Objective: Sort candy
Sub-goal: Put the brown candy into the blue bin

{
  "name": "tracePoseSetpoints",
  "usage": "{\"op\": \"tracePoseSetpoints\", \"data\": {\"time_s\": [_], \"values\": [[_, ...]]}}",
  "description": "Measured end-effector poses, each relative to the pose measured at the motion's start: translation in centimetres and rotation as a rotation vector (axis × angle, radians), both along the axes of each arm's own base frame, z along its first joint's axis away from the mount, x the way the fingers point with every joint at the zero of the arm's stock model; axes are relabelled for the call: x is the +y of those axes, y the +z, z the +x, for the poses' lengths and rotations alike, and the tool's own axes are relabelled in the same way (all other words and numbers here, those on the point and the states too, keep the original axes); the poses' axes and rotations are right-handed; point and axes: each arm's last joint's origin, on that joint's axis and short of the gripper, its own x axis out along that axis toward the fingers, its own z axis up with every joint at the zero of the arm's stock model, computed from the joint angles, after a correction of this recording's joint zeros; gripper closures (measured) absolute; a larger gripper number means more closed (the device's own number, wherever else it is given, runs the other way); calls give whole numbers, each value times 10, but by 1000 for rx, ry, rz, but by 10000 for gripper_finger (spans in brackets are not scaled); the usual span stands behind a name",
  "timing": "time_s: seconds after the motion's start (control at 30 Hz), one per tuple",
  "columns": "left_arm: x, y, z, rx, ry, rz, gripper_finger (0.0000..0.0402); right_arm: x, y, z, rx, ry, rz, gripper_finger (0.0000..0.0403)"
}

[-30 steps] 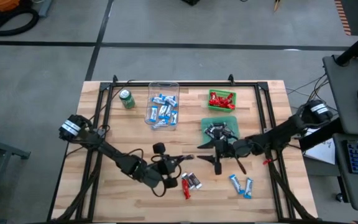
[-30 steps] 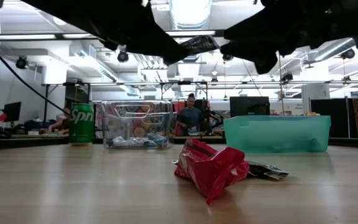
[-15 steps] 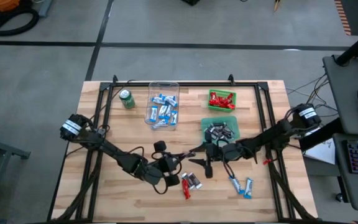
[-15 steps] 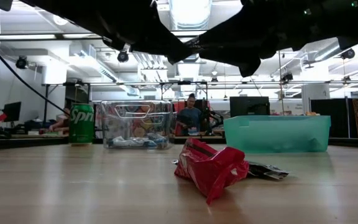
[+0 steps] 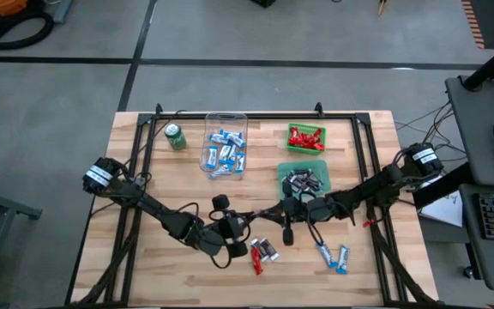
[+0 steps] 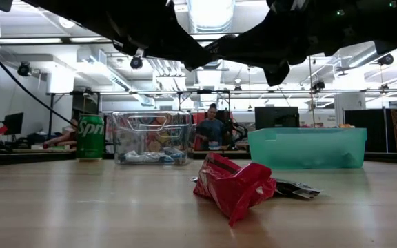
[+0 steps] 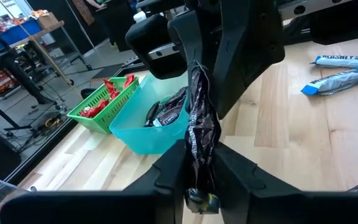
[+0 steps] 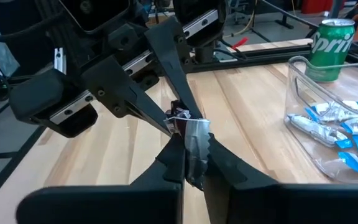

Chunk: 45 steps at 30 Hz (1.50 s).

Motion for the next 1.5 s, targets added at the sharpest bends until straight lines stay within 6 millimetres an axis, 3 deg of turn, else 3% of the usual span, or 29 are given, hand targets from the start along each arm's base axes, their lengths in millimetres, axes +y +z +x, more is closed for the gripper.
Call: {"op": "tracePoseSetpoints", "data": {"time_s": [0.2, 0.37, 0.53, 0.73, 0.97, 1.2, 1.5], "values": [[0, 0, 0, 0, 1, -4, 308, -2, 0, -2, 36, -8, 13, 387], [0, -1, -1, 9, 0, 1, 268, -24, 3, -11, 185, -98, 43, 388], [0, -3, -1, 19, 4, -5, 249, -53, 16, -37, 367, -235, 119, 389], [0, -3, -1, 19, 6, -8, 246, -68, 33, -71, 465, -358, 206, 389], [0, -3, -1, 15, 8, -17, 246, -87, 28, -104, 618, -650, 295, 390], [-1, -4, -1, 31, -52, -43, 246, -91, 11, -103, 703, -728, 296, 383], [-6, -5, 0, 63, -196, -124, 246, -91, 4, -97, 712, -733, 274, 294]]}}
